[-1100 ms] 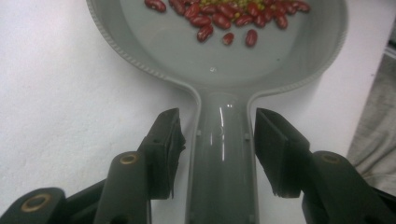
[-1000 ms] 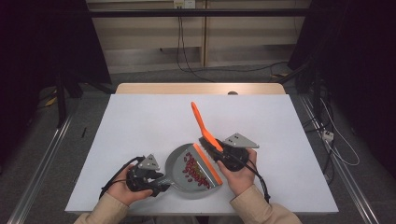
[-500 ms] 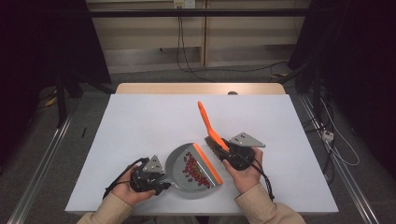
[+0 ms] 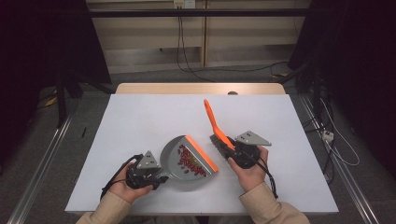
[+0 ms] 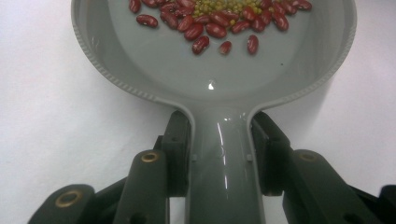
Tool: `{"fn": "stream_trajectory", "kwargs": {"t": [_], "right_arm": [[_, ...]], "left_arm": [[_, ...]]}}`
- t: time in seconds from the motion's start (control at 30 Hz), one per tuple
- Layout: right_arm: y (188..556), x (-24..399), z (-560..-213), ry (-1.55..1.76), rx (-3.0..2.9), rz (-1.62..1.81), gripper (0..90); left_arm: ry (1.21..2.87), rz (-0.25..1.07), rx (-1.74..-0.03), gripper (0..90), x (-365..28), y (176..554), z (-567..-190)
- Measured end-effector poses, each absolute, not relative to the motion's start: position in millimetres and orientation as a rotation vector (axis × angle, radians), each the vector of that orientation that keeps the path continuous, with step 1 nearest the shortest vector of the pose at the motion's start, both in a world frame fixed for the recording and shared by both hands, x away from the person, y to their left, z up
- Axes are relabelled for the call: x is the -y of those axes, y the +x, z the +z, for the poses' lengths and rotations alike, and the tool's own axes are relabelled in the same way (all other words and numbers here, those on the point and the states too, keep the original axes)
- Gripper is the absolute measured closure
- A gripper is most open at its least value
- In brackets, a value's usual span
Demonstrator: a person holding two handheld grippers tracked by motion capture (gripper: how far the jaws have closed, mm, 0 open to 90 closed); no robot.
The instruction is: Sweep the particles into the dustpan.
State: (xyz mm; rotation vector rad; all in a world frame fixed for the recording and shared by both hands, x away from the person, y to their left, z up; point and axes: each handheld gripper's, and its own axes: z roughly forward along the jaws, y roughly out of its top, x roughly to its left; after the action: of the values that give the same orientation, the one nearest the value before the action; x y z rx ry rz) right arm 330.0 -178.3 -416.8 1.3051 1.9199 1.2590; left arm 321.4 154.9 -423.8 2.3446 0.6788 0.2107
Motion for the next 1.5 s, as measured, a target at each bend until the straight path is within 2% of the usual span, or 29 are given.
{"fn": "stream_trajectory", "kwargs": {"t": [0.2, 0.23, 0.87, 1.5], "right_arm": [[331, 181, -417, 1.309, -1.915, 1.258, 70.9], [331, 182, -417, 1.312, -1.915, 1.262, 70.9], [335, 197, -416, 1.317, -1.904, 1.243, 71.0], [333, 220, -415, 1.342, -1.866, 1.219, 70.9]], "left_arm": [[2.321, 0.213, -0.705, 63.2, -160, 325, -421], [2.32, 0.249, -0.716, 63.3, -160, 325, -420], [2.239, 0.254, -0.799, 63.1, -171, 335, -413], [2.153, 0.34, -0.919, 63.1, -182, 344, -414]]}}
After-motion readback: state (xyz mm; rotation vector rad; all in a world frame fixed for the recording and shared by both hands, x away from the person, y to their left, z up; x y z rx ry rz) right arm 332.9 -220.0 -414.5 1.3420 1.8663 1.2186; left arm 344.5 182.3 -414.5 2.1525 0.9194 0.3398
